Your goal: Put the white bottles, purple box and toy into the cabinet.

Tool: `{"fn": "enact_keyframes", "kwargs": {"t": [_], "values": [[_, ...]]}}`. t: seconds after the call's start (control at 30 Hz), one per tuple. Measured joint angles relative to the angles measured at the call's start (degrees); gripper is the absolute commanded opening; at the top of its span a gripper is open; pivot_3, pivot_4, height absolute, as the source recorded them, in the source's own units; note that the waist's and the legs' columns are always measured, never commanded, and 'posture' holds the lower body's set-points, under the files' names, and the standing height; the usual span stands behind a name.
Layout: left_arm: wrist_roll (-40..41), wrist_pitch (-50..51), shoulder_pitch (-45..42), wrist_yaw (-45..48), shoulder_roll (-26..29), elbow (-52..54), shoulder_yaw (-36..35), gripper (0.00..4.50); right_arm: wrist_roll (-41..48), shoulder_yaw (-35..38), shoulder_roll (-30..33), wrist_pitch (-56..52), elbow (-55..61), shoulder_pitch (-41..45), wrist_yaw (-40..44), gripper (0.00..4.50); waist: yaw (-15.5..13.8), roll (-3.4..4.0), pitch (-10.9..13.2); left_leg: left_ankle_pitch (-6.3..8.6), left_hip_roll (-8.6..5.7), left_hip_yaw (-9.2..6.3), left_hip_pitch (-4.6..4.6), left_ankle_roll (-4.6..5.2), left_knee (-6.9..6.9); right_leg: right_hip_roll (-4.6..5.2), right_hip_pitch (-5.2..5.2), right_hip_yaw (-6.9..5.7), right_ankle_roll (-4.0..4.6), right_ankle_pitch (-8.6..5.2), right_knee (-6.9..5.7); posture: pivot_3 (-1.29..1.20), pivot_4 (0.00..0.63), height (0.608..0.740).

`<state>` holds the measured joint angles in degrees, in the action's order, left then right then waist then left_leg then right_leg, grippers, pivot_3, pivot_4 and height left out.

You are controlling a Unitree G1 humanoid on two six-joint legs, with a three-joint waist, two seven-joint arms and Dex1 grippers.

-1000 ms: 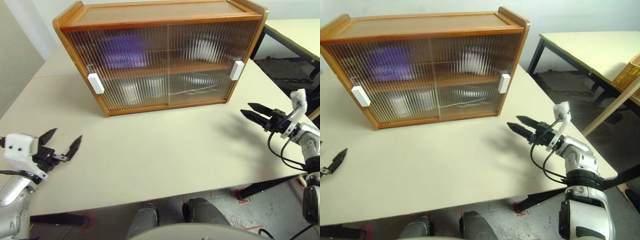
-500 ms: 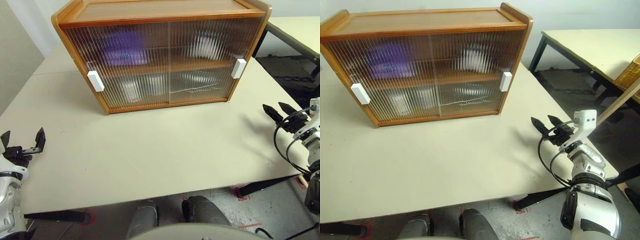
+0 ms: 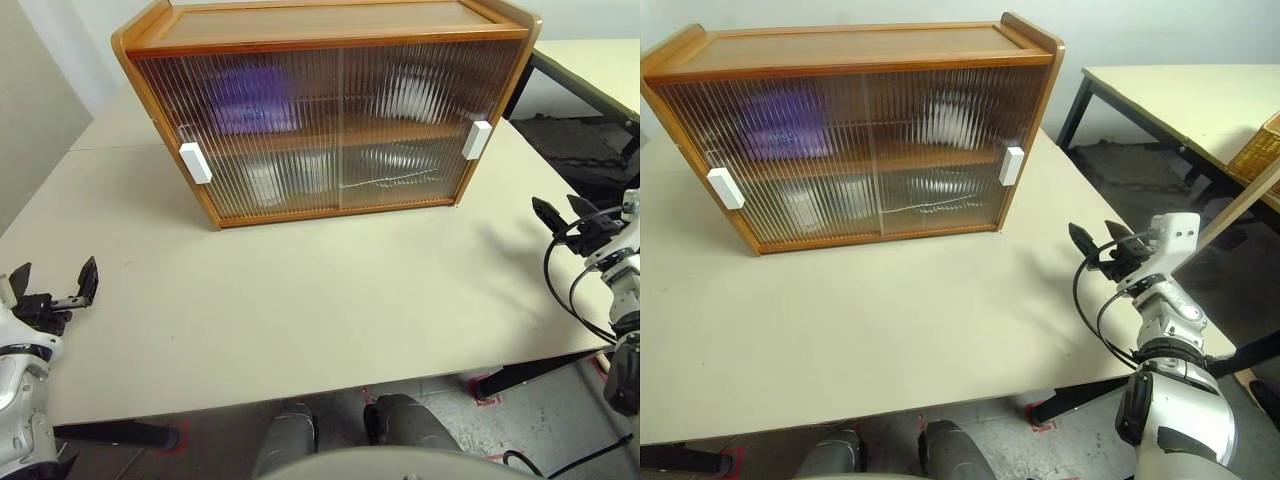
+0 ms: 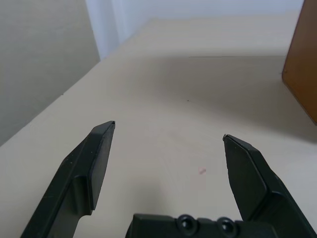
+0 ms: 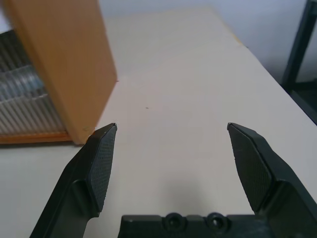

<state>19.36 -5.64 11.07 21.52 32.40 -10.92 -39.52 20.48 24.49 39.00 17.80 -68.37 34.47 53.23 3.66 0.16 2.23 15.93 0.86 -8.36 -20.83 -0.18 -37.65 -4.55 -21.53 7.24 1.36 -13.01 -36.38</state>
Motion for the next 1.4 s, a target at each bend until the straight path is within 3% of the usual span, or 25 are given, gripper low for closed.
{"fn": "enact_keyframes", "kwargs": {"t": [0.27,1.4], "values": [[1.21,1.14,2.45,0.8,2.11,2.18,-1.1,4.5,-0.37,0.01,0.54,0.9,0.27,-3.75,3.2,4.48,0.28,-0.03,0.12,0.0,-0.04,0.05,-0.01,0.0,-0.15,0.02,0.04,0.11,0.15,-0.03,0.01,-0.1,0.054,0.74],[2.46,3.64,2.85,-1.16,0.35,7.71,-1.13,4.5,-0.97,0.03,0.56,1.05,0.27,-1.47,2.52,4.48,0.02,-0.03,0.48,0.05,-0.02,0.03,-0.11,-0.09,0.0,0.01,-0.11,0.12,0.22,-0.18,0.02,-0.06,0.071,0.74]]}}
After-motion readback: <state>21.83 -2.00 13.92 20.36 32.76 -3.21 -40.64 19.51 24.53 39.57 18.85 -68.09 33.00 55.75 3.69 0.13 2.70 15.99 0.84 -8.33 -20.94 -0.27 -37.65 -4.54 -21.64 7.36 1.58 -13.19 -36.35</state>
